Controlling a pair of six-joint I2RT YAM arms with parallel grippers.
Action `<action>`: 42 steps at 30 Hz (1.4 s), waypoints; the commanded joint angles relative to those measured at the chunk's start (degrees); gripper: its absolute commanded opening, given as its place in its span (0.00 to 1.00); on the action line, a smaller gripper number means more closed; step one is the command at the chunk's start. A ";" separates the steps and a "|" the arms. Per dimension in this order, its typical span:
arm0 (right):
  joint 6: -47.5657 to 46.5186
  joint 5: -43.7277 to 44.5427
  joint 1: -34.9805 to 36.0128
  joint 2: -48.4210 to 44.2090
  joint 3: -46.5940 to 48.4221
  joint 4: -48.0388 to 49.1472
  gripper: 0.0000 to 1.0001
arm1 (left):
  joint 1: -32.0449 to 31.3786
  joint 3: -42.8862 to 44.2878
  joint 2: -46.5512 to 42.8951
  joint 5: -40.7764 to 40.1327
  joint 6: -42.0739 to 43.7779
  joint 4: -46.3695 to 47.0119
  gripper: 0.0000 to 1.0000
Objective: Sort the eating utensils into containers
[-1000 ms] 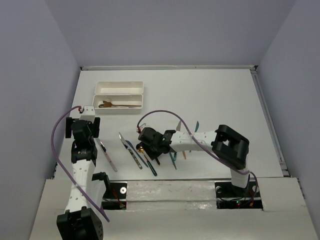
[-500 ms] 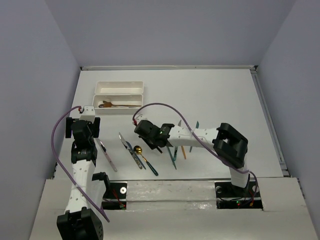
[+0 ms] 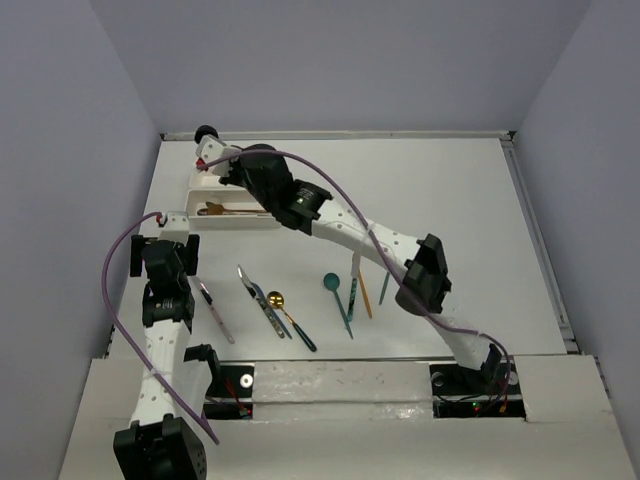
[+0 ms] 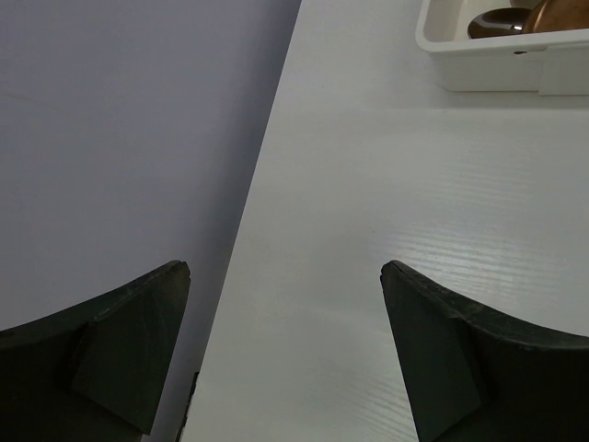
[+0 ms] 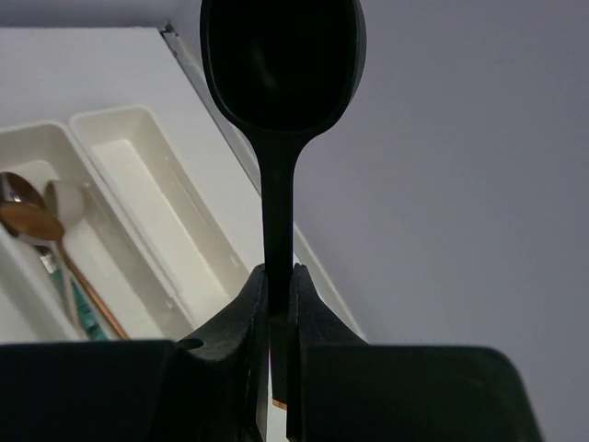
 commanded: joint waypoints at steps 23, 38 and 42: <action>-12.99 -13.38 -3.50 20.12 2.91 6.06 0.38 | 0.25 -0.77 0.77 0.58 0.65 1.83 0.99; 1.56 -1.87 0.28 0.89 -8.85 0.37 0.42 | 0.25 -0.77 0.77 1.19 0.74 1.48 0.99; 27.37 -3.18 0.28 -17.53 -25.26 -8.69 0.56 | 0.16 -0.68 0.86 1.54 0.74 1.30 0.99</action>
